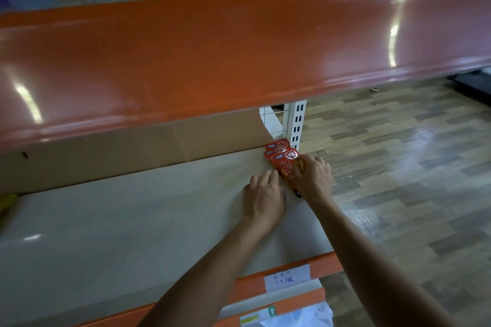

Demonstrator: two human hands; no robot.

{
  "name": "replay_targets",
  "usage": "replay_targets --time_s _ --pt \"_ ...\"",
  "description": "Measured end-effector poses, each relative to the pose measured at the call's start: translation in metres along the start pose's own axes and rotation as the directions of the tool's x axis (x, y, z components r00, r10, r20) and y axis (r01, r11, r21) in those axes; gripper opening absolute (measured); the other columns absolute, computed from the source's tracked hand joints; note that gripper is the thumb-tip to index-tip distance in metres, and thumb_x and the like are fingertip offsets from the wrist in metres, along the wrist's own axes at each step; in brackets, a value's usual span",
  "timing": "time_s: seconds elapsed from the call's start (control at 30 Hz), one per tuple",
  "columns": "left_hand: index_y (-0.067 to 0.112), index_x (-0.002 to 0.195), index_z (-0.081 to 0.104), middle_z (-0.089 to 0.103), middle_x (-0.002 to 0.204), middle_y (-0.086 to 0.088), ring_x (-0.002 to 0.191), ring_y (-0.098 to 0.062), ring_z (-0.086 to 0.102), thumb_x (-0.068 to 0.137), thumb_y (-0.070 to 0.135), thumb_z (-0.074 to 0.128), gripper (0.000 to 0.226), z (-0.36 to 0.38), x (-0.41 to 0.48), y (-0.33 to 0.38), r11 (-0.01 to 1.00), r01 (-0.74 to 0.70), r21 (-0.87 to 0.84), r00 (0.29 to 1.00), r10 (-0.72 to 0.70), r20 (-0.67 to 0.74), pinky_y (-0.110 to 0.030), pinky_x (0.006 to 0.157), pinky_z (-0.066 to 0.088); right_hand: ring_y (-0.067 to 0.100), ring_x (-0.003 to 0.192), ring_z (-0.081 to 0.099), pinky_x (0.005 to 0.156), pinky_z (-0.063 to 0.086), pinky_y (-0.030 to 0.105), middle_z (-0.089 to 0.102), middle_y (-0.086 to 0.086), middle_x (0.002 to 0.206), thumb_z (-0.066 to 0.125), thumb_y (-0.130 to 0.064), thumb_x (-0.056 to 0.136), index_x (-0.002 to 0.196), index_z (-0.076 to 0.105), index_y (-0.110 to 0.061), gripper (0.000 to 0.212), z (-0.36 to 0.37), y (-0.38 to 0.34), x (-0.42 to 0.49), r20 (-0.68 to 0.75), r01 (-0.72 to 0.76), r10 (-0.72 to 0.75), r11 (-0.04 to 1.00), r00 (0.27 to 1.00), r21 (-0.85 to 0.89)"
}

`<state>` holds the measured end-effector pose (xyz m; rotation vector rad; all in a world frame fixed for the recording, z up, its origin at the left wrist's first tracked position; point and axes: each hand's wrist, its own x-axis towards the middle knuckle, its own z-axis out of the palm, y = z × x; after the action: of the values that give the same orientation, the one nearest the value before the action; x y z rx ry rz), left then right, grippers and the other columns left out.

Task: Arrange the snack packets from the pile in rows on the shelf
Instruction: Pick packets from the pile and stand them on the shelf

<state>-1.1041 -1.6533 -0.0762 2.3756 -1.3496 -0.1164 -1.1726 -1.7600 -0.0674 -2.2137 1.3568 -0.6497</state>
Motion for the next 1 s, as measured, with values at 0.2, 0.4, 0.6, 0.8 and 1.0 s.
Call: replay_targets --time_s 0.2,0.4,0.6,0.8,1.0 --pt "0.015 0.148 0.026 0.043 0.144 -0.005 0.133 -0.026 0.033 0.097 0.027 0.042 0.054 0.001 0.028 -0.004 0.998 0.065 -0.016 0.997 -0.064 0.05 -0.041 0.104 0.033 0.03 0.114 0.047 0.093 0.031 0.033 0.058 0.015 0.118 0.057 -0.019 0.091 0.124 0.058 -0.011 0.035 -0.006 0.003 0.0 0.051 0.01 -0.012 0.998 0.999 0.055" --pt "0.018 0.15 0.024 0.043 0.145 -0.004 0.135 -0.025 0.034 0.098 0.025 0.043 0.056 0.003 0.034 -0.007 0.999 0.037 -0.008 0.999 -0.036 0.041 -0.043 0.105 0.033 0.029 0.114 0.046 0.092 0.032 0.032 0.056 0.014 0.119 0.056 -0.021 0.091 0.125 0.058 -0.013 0.035 -0.003 0.003 0.003 0.045 -0.015 0.013 0.998 0.999 0.057" --pt "0.021 0.149 0.028 0.052 0.134 -0.008 0.127 -0.026 0.042 0.094 0.023 0.049 0.059 0.009 0.03 -0.006 0.999 0.008 -0.043 1.0 -0.008 -0.01 -0.041 0.102 0.033 0.03 0.11 0.045 0.09 0.03 0.032 0.052 0.017 0.114 0.055 -0.022 0.092 0.123 0.058 -0.01 0.033 0.005 0.004 0.002 0.01 -0.057 0.057 0.993 0.998 0.107" --pt "0.02 0.142 0.039 0.055 0.132 -0.007 0.125 -0.024 0.047 0.091 0.022 0.054 0.054 0.01 0.026 -0.007 0.997 -0.021 -0.074 0.997 0.015 -0.072 -0.036 0.101 0.034 0.029 0.109 0.042 0.087 0.026 0.031 0.053 0.015 0.116 0.052 -0.027 0.093 0.123 0.058 -0.013 0.034 0.012 0.004 0.002 -0.015 -0.06 0.061 0.998 0.998 0.029" --pt "0.02 0.143 0.038 0.056 0.133 -0.005 0.123 -0.023 0.049 0.09 0.02 0.053 0.054 0.009 0.026 -0.007 0.995 -0.029 -0.092 0.997 0.023 -0.067 -0.036 0.1 0.035 0.029 0.11 0.042 0.088 0.028 0.033 0.055 0.014 0.118 0.053 -0.033 0.092 0.125 0.058 -0.017 0.037 0.013 0.004 0.001 -0.006 -0.042 0.042 0.999 0.999 -0.005"
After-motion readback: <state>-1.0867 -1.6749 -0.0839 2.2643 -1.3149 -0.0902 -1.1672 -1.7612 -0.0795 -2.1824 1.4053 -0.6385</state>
